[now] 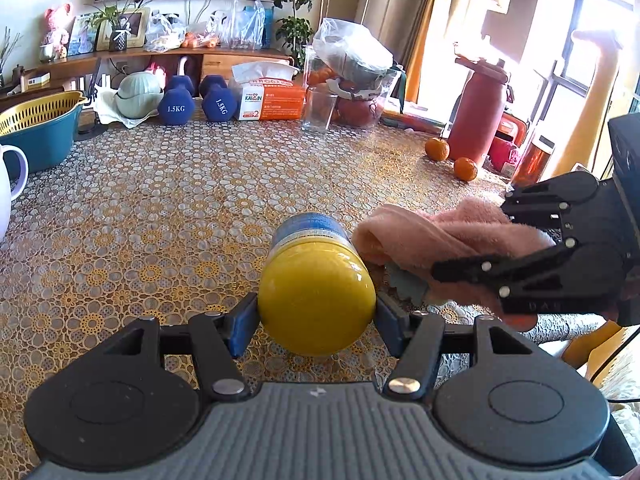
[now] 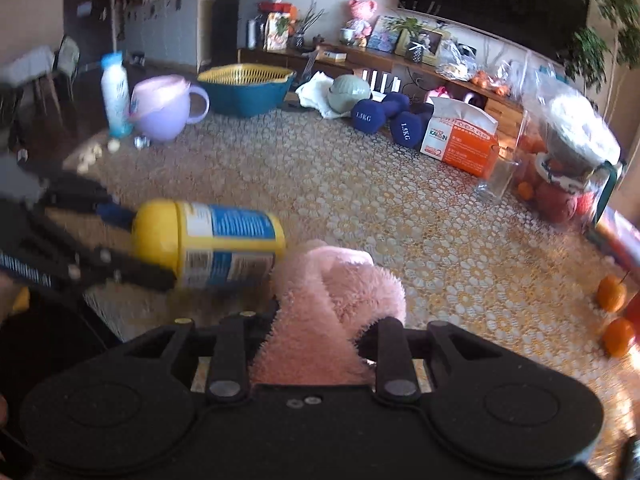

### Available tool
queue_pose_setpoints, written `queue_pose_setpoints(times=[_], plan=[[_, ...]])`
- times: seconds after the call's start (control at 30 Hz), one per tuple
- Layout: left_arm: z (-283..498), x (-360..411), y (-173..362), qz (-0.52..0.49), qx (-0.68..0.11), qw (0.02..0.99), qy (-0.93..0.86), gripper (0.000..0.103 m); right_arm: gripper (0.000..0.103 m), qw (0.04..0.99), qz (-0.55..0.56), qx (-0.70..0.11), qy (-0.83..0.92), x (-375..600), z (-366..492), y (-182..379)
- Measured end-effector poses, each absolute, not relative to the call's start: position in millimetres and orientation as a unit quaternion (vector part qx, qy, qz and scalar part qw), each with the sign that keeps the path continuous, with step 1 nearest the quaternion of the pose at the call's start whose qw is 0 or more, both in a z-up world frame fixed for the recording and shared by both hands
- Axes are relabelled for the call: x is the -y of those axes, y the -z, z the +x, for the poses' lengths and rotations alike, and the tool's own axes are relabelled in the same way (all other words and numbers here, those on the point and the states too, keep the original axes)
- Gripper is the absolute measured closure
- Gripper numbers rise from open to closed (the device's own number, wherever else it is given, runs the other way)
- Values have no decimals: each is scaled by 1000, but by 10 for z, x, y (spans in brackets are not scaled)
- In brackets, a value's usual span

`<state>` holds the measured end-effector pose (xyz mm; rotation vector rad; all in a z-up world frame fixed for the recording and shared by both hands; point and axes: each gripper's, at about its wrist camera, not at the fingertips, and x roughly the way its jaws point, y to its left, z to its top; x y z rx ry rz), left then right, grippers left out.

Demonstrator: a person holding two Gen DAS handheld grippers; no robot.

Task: Clean container
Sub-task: 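Keep turning the jar with the left gripper while right gripper rubs it with the towel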

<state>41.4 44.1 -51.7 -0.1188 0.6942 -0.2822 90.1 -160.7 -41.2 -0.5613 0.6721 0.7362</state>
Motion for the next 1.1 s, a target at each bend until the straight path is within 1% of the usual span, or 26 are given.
queue_pose_setpoints(times=[0.03,0.13,0.17,0.3,0.43,0.5,0.57,0.6,0.67,0.73,0.9,1.0,1.1], plan=[[413,-430,513,-56,-339,929,137,42,68,837,-287,-315,-344,1607,845,454],[406,-411,512,-49,-340,929,137,42,60,836,-291,-318,-339,1650,752,517],[406,-406,513,-48,-340,929,136,42,59,839,-285,-319,-337,1669,741,518],[411,-391,505,-46,-341,929,134,42,42,855,-216,-331,-335,1792,746,443],[414,-380,502,-43,-340,930,133,42,40,880,-176,-321,-303,1944,759,372],[411,-377,500,-42,-340,930,132,42,42,889,-169,-319,-280,1986,805,393],[406,-372,495,-42,-340,930,132,42,55,900,-165,-310,-258,2007,840,411],[404,-369,492,-42,-340,930,132,42,68,905,-154,-305,-254,2028,853,395],[405,-361,487,-39,-339,930,134,42,81,911,-119,-296,-262,2074,874,326],[402,-330,469,-30,-335,932,136,42,83,912,-83,-287,-281,2089,889,240],[375,-236,404,-14,-321,936,146,42,84,891,-20,-281,-356,1955,879,59],[355,-168,368,1,-313,937,151,42,84,873,16,-292,-392,1862,905,23],[365,-148,352,3,-313,937,151,42,83,865,26,-298,-403,1764,924,35]])
